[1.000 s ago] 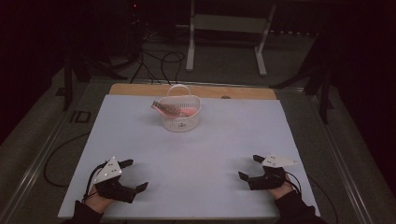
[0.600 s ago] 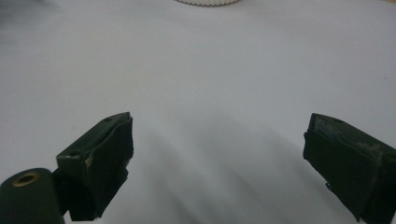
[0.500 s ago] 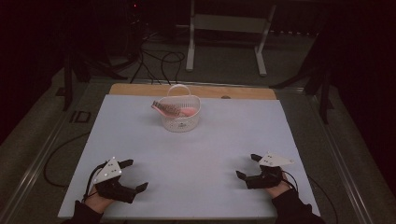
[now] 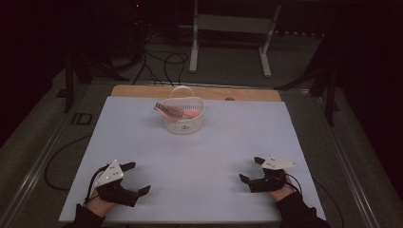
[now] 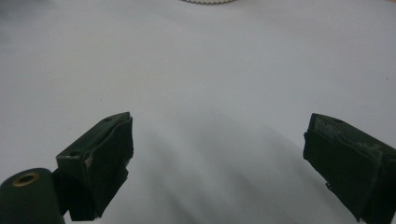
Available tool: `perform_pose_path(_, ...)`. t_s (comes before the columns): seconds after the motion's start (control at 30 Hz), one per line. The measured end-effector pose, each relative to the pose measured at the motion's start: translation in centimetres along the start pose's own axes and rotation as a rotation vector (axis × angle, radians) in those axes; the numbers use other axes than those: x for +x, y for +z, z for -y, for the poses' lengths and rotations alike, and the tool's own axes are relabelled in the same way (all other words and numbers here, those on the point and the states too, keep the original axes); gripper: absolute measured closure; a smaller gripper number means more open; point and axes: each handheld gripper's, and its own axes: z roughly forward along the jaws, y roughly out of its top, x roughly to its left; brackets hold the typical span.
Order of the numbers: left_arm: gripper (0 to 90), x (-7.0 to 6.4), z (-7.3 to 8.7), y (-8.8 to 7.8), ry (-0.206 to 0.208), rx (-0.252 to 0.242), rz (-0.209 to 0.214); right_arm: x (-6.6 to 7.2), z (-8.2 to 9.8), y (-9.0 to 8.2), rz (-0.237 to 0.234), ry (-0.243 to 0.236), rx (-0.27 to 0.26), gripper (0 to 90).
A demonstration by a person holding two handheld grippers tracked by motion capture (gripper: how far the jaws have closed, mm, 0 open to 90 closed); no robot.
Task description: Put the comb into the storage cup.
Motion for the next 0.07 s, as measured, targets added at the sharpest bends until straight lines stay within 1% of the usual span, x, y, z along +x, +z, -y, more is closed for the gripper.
perform_pose_path(0.07, 0.1, 0.02, 0.0, 0.0, 0.001, 0.0, 0.001, 0.03, -0.01, -0.01, -0.003, 0.0, -0.001, 8.2)
